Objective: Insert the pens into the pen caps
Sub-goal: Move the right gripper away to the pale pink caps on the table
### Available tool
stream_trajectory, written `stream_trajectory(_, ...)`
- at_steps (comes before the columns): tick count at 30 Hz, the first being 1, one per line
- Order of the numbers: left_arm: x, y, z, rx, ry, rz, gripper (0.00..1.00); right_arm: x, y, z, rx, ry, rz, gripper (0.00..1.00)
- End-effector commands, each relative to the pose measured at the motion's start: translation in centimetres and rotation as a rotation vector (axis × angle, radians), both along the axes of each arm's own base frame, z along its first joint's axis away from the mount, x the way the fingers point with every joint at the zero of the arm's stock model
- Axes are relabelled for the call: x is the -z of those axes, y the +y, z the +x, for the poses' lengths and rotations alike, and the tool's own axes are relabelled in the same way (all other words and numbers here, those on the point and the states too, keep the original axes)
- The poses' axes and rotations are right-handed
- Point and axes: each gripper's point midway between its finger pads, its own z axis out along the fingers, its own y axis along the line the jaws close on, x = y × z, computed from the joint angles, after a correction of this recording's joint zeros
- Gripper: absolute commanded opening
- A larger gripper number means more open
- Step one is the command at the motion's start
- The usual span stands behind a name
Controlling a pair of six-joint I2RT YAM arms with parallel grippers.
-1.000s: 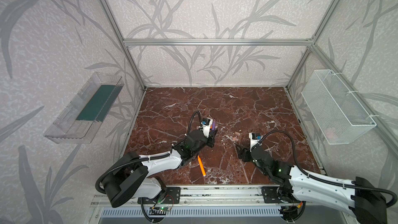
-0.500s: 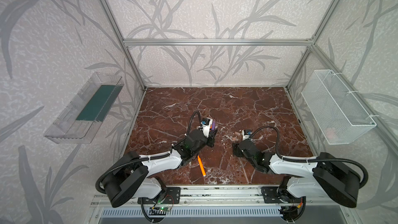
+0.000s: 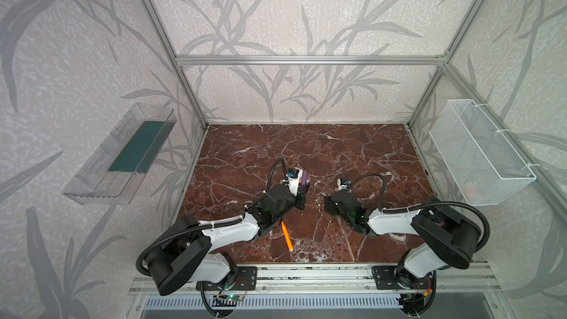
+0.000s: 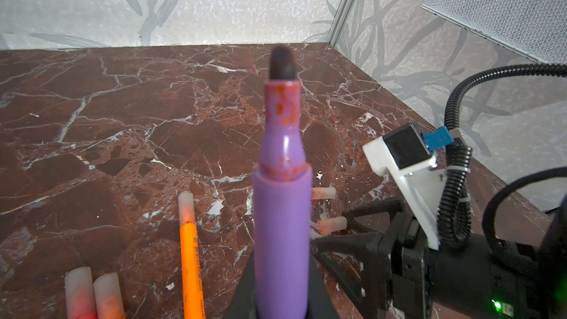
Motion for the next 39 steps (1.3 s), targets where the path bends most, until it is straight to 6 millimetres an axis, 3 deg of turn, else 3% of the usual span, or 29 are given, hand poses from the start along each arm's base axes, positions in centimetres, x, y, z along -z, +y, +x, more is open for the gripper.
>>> stream_trajectory(1,-0.5,0.3,-0.2,-0.009,-0.016,-0.016,0.0,0.1,-0.2,0.9,0.031,-0.009,-0.002,0.77)
stream_trajectory(11,-0.4,0.2,0.0,-0.009,-0.017,-0.013,0.0,-0.9,3.1,3.1,-0.045,-0.009,-0.017,0.76)
stream_trajectory(24,-0.6,0.3,-0.1,-0.008,-0.022,-0.017,0.0,-0.2,7.6,5.2,-0.174,0.037,-0.045,0.71)
stream_trajectory(31,-0.6,0.5,-0.3,-0.006,-0.022,-0.018,0.0,-1.5,6.6,5.2,-0.16,0.014,-0.097,0.71)
stream_trajectory(39,-1.0,0.9,-0.5,-0.015,-0.034,-0.029,0.0,-1.7,5.3,3.6,-0.145,0.023,-0.166,0.68)
